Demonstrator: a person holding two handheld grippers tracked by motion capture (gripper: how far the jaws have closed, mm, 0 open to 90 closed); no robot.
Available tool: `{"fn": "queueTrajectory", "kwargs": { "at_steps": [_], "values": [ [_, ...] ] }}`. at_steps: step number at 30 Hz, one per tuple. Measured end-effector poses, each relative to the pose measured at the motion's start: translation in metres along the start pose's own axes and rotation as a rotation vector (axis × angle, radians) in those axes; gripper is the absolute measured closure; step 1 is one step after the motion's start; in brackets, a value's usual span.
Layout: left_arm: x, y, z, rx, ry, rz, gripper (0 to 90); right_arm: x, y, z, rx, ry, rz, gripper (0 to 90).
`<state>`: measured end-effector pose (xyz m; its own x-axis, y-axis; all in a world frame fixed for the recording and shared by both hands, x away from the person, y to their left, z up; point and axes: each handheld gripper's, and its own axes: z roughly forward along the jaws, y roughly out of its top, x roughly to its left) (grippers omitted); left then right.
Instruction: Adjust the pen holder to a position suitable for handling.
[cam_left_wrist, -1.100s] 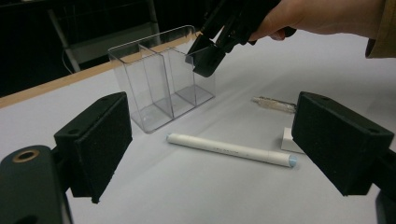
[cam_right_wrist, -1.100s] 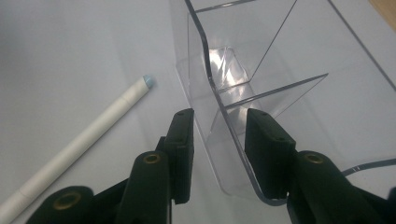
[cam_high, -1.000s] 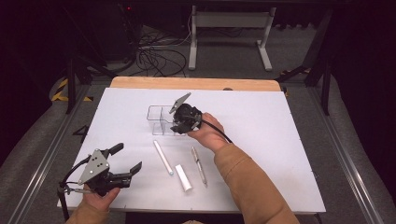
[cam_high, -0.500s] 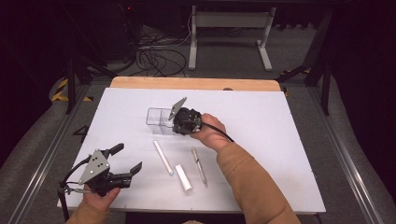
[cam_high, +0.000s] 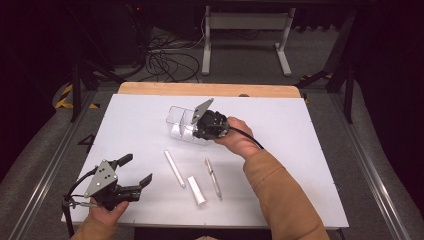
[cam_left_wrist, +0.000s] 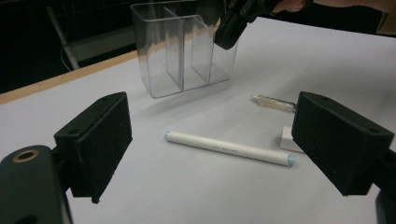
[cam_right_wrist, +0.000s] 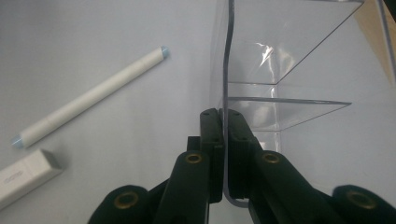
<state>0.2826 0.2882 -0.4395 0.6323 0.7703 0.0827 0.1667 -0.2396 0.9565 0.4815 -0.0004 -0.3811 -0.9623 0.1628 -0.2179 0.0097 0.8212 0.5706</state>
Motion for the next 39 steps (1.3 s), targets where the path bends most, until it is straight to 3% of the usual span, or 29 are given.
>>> {"fn": "queueTrajectory", "kwargs": {
  "at_steps": [12, 23, 30, 39],
  "values": [
    [-0.001, 0.000, 0.003, 0.010, -0.004, 0.003, 12.8, -0.011, -0.034, -0.023, 0.050, 0.073, -0.026, 87.9],
    [-0.001, -0.001, 0.003, 0.010, -0.006, 0.007, 12.8, -0.011, -0.044, -0.014, 0.081, 0.165, -0.098, 88.0],
    [-0.001, -0.001, 0.003, 0.012, -0.006, 0.010, 12.8, -0.015, -0.050, -0.011, 0.086, 0.169, -0.108, 88.0],
    [-0.001, -0.001, 0.004, 0.014, -0.008, 0.008, 12.8, -0.013, -0.048, -0.011, 0.100, 0.128, -0.157, 85.7]
  ]
}}
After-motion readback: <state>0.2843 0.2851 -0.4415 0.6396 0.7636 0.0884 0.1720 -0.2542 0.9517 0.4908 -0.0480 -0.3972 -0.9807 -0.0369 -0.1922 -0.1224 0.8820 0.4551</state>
